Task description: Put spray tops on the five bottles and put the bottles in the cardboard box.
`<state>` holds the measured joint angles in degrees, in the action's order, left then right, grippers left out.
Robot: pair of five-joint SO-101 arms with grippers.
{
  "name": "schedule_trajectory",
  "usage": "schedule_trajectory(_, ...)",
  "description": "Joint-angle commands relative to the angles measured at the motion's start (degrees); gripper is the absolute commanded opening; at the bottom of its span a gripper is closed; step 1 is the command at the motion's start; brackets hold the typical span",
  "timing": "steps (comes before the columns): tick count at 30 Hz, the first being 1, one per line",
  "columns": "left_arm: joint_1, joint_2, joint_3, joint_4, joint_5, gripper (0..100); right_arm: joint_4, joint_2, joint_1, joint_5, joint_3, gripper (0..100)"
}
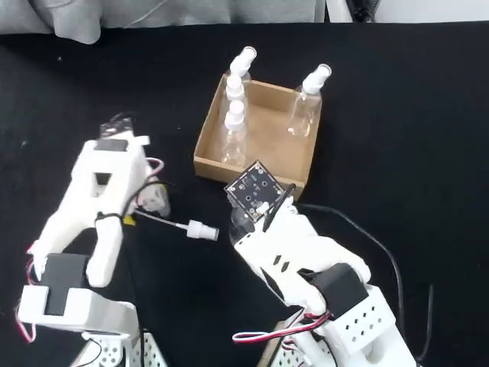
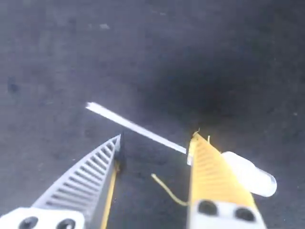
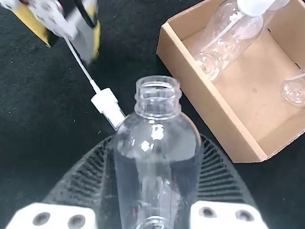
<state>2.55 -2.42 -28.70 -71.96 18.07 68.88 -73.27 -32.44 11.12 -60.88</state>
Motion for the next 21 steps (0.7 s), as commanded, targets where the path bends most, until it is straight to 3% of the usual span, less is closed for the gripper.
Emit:
schedule_trajectory(1, 5.8, -0.4, 5.6, -6.8, -0.8, 21, -1.9, -1.3, 1.6, 0.5, 0.3, 13.8)
schedule_trajectory(11, 12.6, 0.1, 5.5, -7.7, -11.9, 21, -1.9, -1.3, 1.6, 0.5, 0.3, 13.8)
schedule_trajectory(21, 14.5, -0.5, 9.7, -10.4, -14.3, 21, -1.9, -1.3, 1.6, 0.5, 0.3, 13.8)
